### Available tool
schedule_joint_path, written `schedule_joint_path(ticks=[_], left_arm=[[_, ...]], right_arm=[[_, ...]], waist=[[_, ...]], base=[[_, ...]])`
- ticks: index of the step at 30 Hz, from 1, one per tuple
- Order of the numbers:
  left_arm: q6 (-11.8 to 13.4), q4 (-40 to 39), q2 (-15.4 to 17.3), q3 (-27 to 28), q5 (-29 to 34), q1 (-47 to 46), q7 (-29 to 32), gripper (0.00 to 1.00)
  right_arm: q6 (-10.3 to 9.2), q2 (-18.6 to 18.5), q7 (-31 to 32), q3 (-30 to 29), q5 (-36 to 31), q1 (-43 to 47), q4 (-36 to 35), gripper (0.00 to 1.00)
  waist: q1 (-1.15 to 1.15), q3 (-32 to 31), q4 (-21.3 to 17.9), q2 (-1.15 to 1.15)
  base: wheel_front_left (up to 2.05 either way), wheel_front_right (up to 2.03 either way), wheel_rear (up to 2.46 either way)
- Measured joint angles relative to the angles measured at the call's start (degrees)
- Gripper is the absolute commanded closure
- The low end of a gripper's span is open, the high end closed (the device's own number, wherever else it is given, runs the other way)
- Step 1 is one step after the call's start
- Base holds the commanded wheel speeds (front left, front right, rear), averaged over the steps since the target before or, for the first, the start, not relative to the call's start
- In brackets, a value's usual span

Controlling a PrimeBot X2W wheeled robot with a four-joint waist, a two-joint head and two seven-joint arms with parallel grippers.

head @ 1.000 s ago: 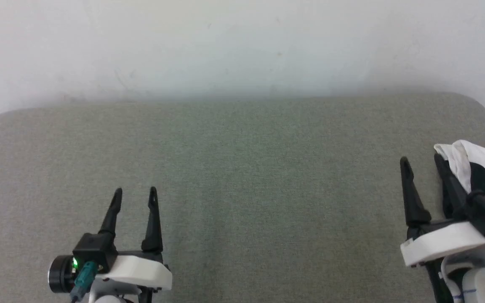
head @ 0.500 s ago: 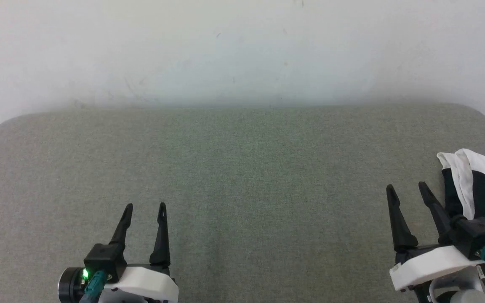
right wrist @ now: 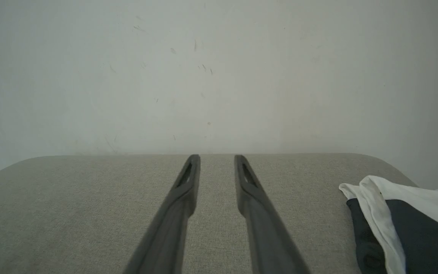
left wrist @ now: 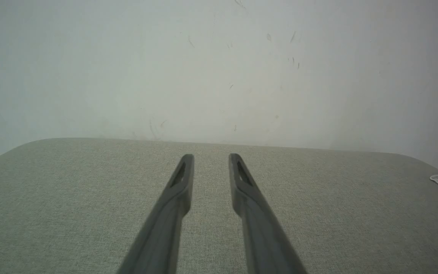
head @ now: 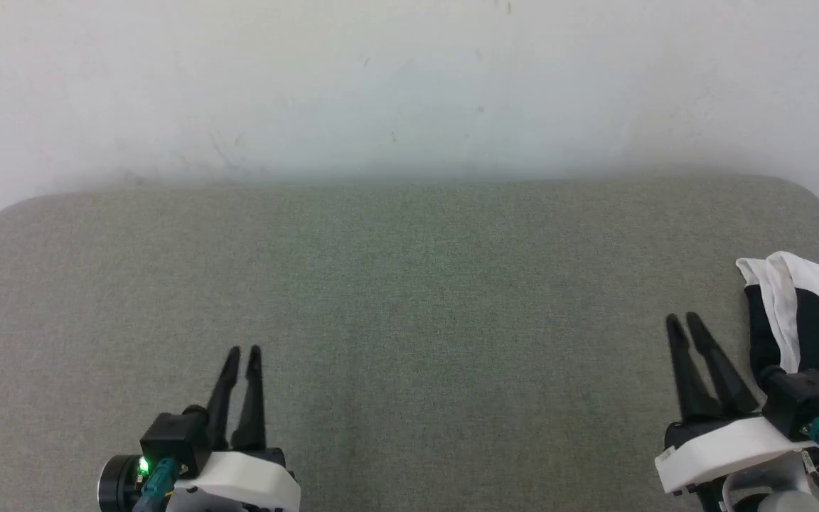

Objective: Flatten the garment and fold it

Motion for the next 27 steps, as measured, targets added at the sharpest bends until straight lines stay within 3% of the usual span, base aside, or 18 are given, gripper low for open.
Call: schedule_joint_path(ticks=[27], left_arm=[[0.0, -0.9, 0.0, 0.2, 0.8, 0.0, 2.1, 1.00]], right_arm=[[0.00, 0.0, 1.4, -0.2, -1.0, 0.0, -0.4, 1.00]], waist=[[0.00, 0.3, 0.0, 0.00]], base=[[0.00, 0.00, 0.00]])
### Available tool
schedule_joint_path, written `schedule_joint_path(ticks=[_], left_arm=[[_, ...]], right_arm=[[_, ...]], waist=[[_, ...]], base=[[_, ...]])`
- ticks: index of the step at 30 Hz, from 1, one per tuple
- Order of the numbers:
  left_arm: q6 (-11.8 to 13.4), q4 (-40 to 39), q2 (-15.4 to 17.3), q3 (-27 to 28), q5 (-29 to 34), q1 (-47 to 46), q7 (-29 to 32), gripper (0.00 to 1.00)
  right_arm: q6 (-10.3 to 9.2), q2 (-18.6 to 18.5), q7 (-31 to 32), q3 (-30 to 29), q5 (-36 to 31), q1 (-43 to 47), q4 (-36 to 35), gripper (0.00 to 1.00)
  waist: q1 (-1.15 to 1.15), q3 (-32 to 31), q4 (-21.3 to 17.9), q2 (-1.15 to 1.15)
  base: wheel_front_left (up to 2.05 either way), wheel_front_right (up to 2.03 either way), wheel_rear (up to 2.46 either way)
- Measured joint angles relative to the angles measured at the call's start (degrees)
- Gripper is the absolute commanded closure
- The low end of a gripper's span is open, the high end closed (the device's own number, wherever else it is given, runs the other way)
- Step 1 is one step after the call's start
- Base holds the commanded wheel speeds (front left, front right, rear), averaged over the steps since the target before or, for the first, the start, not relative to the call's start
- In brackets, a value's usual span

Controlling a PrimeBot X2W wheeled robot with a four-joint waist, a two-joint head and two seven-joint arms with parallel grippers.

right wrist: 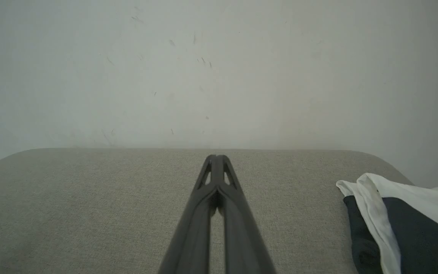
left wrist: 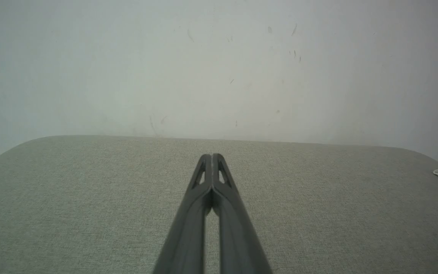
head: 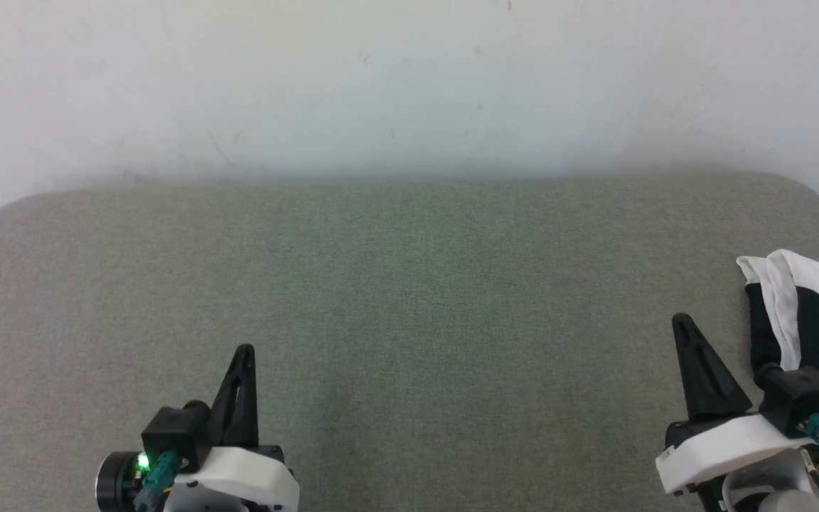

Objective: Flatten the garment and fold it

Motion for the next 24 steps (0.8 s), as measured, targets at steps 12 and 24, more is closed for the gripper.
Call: schedule_joint_path(ticks=[12, 24], left_arm=[[0.0, -0.9, 0.0, 0.3, 0.9, 0.0, 1.4, 1.00], [0.0, -1.5, 0.0, 0.7, 1.5, 0.0, 2.7, 1.00]], right_arm=[[0.00, 0.0, 0.7, 0.1, -1.2, 0.0, -0.2, 1.00], [0.00, 0.0, 1.7, 0.2, -1.9, 0.0, -0.4, 1.00]], waist=[[0.00, 0.2, 0.0, 0.00], [0.00, 0.4, 0.0, 0.00]], base=[[0.00, 0.00, 0.00], [0.00, 0.00, 0.00]])
